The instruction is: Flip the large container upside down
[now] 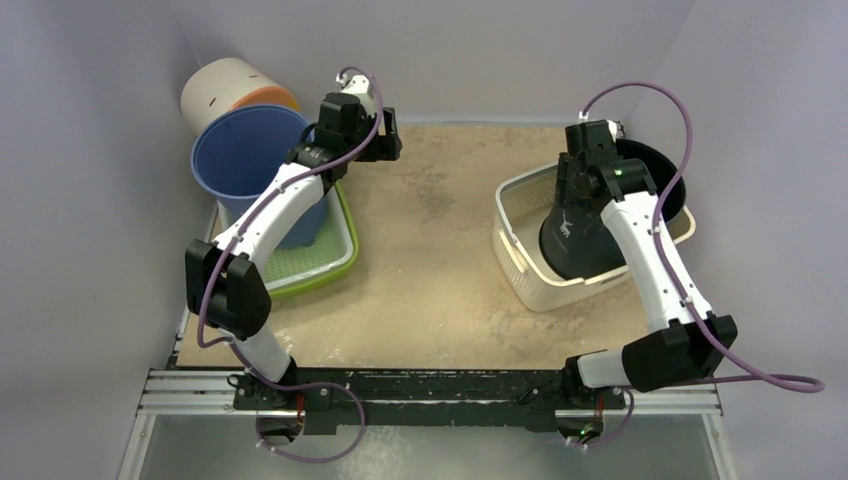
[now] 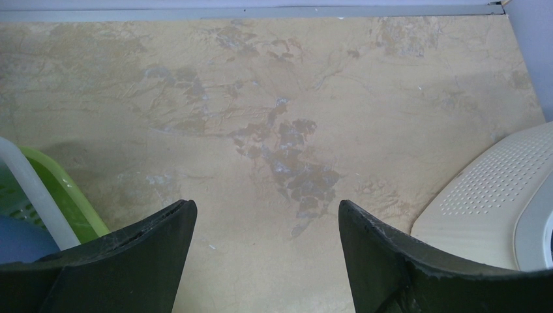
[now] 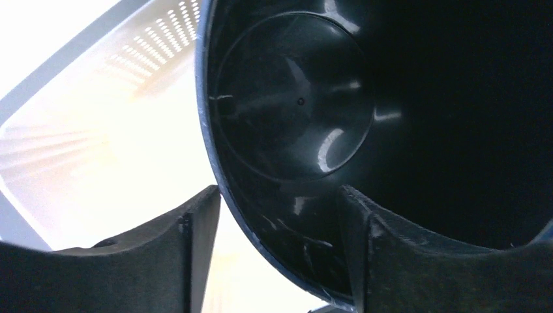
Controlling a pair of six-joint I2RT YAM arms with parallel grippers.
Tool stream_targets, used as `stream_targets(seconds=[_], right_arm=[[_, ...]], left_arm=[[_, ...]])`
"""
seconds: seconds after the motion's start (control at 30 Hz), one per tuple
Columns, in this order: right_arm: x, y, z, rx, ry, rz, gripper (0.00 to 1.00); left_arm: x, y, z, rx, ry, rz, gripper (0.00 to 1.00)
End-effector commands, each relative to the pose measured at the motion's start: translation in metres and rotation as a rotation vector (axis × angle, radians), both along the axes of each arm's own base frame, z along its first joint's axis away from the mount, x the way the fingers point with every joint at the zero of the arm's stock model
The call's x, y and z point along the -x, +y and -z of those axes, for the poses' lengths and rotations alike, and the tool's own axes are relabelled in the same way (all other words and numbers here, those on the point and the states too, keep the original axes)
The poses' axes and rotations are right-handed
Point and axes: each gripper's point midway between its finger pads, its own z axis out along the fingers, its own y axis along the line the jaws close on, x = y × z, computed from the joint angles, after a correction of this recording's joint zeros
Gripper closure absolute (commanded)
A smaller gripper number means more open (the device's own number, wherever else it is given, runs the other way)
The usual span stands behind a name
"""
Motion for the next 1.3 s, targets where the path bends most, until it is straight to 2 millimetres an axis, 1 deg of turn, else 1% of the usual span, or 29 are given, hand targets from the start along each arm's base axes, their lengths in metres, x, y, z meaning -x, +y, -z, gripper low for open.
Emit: stream_targets(seconds=[0.0, 0.07, 0.1, 0.17, 0.2, 0.23, 0.27, 0.33, 0.43, 0.57, 0.6, 0.77, 0.8, 0.83, 0.9, 1.0, 1.03, 1.07, 1.1, 1.13, 1.2, 1.27], right_arm=[[-0.011, 0.010, 0.001, -0.032, -0.038, -0.061, 0.49], [-0.013, 0.012, 0.004, -0.037, -0.029, -0.074, 0.73], [-0.013, 0.013, 0.006, -0.037, -0.023, -0.075, 0.80], [-0.014, 0.012, 0.009, -0.029, -0.017, -0.075, 0.86], [-0.015, 0.011, 0.011, -0.023, -0.015, -0.073, 0.95], [-0.017, 0.011, 0.009, -0.023, -0.021, -0.073, 1.00], [-0.019, 0.011, 0.006, -0.022, -0.031, -0.072, 1.00], [-0.024, 0.008, -0.007, -0.006, -0.064, -0.062, 1.00], [-0.036, 0.004, -0.044, 0.021, -0.156, -0.057, 1.00], [-0.051, 0.005, -0.095, 0.026, -0.266, -0.070, 1.00], [-0.056, 0.005, -0.104, 0.027, -0.279, -0.071, 1.00], [-0.065, 0.003, -0.170, 0.045, -0.394, -0.075, 1.00], [-0.063, 0.002, -0.198, 0.046, -0.451, -0.077, 1.00], [-0.064, 0.001, -0.208, 0.051, -0.469, -0.073, 1.00], [-0.061, 0.007, -0.227, 0.001, -0.542, -0.084, 1.00], [-0.055, 0.009, -0.245, -0.024, -0.595, -0.088, 1.00], [-0.052, 0.011, -0.254, -0.035, -0.628, -0.107, 1.00], [-0.048, 0.016, -0.264, -0.054, -0.673, -0.137, 1.00], [-0.044, 0.020, -0.279, -0.077, -0.737, -0.164, 1.00], [-0.039, 0.024, -0.299, -0.102, -0.827, -0.185, 1.00], [-0.027, 0.026, -0.327, -0.128, -0.951, -0.209, 1.00], [-0.022, 0.033, -0.341, -0.141, -1.014, -0.256, 1.00]], left_arm=[[-0.004, 0.001, -0.023, 0.000, -0.079, 0.018, 0.20], [-0.004, 0.002, -0.021, -0.008, -0.076, 0.015, 0.20], [-0.005, 0.002, -0.020, -0.012, -0.075, 0.014, 0.20], [-0.006, 0.002, -0.018, -0.014, -0.072, 0.011, 0.20], [-0.006, 0.002, -0.018, -0.014, -0.073, 0.012, 0.20], [-0.006, 0.002, -0.018, -0.012, -0.072, 0.012, 0.20], [-0.006, 0.001, -0.018, -0.011, -0.073, 0.012, 0.20], [-0.007, 0.002, -0.020, -0.013, -0.075, 0.012, 0.20], [-0.008, 0.003, -0.023, -0.020, -0.084, 0.008, 0.20], [-0.009, 0.006, -0.025, -0.031, -0.089, 0.001, 0.20], [-0.009, 0.006, -0.024, -0.032, -0.088, -0.001, 0.20], [-0.009, 0.007, -0.028, -0.031, -0.094, 0.001, 0.20], [-0.008, 0.008, -0.028, -0.033, -0.095, 0.001, 0.20], [-0.008, 0.008, -0.030, -0.033, -0.097, 0.002, 0.20], [-0.008, 0.011, -0.030, -0.035, -0.098, -0.001, 0.20], [-0.009, 0.012, -0.032, -0.031, -0.098, 0.002, 0.20], [-0.009, 0.013, -0.032, -0.030, -0.098, 0.001, 0.20], [-0.009, 0.014, -0.032, -0.030, -0.098, 0.001, 0.20], [-0.009, 0.015, -0.031, -0.030, -0.096, 0.000, 0.20], [-0.009, 0.016, -0.031, -0.031, -0.094, -0.003, 0.20], [-0.009, 0.017, -0.030, -0.027, -0.092, -0.006, 0.19], [-0.008, 0.016, -0.029, -0.024, -0.089, -0.004, 0.20]])
